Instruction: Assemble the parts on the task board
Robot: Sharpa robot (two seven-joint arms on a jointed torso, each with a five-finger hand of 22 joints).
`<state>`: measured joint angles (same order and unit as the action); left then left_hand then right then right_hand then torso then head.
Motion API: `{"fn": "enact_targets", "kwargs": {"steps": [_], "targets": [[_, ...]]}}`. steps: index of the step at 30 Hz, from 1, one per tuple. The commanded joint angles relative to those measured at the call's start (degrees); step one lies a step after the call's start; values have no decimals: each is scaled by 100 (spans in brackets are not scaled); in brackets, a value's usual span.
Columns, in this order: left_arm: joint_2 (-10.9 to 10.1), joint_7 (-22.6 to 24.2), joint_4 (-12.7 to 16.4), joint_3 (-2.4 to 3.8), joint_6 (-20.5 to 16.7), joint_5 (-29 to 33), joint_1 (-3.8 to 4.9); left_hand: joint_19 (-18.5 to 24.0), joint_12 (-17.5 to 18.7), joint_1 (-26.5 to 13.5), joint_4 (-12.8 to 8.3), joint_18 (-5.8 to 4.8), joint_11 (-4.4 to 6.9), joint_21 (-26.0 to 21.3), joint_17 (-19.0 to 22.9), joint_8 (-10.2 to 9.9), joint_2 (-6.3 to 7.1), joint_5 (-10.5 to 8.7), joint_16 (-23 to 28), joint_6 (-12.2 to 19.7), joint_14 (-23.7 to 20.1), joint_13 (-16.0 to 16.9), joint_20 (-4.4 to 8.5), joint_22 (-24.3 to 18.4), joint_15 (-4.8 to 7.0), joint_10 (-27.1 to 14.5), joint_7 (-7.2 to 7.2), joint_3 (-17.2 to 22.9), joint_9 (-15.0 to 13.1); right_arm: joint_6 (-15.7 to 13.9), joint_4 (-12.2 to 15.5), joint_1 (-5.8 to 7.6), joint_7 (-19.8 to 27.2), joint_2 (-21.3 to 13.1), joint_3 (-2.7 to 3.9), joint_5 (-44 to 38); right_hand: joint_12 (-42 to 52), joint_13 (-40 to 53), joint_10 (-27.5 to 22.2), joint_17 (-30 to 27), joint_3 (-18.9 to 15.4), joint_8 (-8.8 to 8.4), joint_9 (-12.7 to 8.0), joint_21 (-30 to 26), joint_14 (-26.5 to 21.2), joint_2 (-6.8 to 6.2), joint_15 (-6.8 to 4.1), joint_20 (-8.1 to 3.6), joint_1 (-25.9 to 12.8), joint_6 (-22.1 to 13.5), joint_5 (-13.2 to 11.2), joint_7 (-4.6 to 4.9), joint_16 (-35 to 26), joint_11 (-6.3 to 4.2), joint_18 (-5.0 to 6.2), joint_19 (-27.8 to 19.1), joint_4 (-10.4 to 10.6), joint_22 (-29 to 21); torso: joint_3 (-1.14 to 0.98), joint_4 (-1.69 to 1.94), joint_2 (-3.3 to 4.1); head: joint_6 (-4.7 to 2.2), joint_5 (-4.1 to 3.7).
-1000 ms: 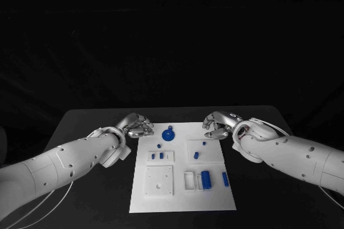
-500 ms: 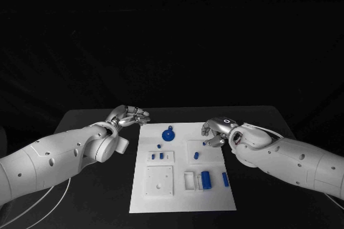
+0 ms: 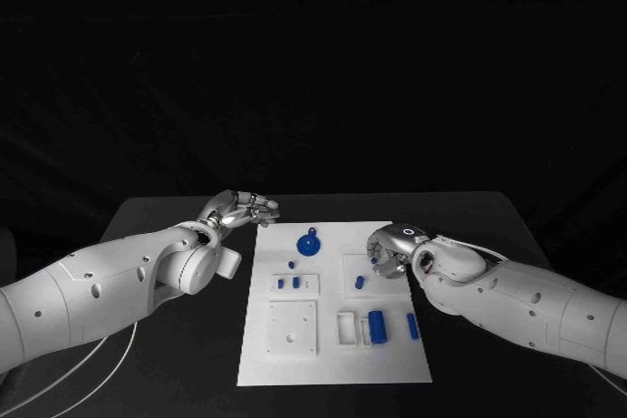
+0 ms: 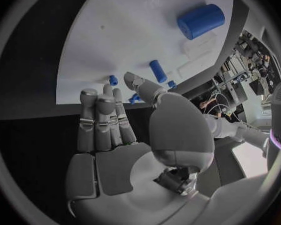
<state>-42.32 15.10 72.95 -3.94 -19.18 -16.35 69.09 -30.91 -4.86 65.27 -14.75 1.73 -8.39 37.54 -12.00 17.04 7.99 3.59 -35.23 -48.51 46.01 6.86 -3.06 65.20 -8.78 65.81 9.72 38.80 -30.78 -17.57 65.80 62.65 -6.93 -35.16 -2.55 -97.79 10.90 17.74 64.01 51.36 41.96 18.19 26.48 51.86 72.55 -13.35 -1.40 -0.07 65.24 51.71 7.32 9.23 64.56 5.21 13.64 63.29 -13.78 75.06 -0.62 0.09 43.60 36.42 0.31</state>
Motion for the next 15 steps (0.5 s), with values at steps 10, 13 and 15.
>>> {"fn": "enact_targets", "kwargs": {"steps": [10, 13, 15], "targets": [[-9, 78, -14, 5, 128, 195, 8, 19, 30, -20, 7, 90, 11, -32, -5, 37, -65, 5, 46, 48, 2, -13, -17, 11, -28, -46, -7, -54, 4, -74, -141, -76, -107, 108, -29, -280, -99, -94, 177, -52, 233, 42, -18, -19, 56, -38, -17, -23, 65, 108, -224, -24, 43, -32, 136, 58, 137, 86, -2, -8, -1, 38, 13], [-7, 75, -16, 5, 148, 199, 8, 19, 30, -22, 9, 91, 10, -34, -7, 37, -64, 4, 51, 50, 5, -14, -17, 12, -28, -46, -7, -57, 5, -130, -148, -87, -144, 125, -34, -275, -86, -100, 293, -66, 386, 76, -9, -19, 59, -1, -49, -24, 97, 193, -397, -57, 55, -65, 136, 69, 209, 92, -1, -8, -2, 42, 11], [-6, 62, -14, 5, 147, 199, 8, 19, 30, -22, 9, 91, 10, -35, -7, 37, -65, 4, 53, 51, 7, -14, -17, 13, -28, -46, -7, -57, 5, -132, -129, -94, -220, 119, -35, -284, -67, -94, 385, -71, 483, 104, 0, -3, 67, 12, -83, -25, 73, 262, -421, -86, 69, -96, 136, 83, 285, 102, -1, -7, -3, 53, 15]]}}
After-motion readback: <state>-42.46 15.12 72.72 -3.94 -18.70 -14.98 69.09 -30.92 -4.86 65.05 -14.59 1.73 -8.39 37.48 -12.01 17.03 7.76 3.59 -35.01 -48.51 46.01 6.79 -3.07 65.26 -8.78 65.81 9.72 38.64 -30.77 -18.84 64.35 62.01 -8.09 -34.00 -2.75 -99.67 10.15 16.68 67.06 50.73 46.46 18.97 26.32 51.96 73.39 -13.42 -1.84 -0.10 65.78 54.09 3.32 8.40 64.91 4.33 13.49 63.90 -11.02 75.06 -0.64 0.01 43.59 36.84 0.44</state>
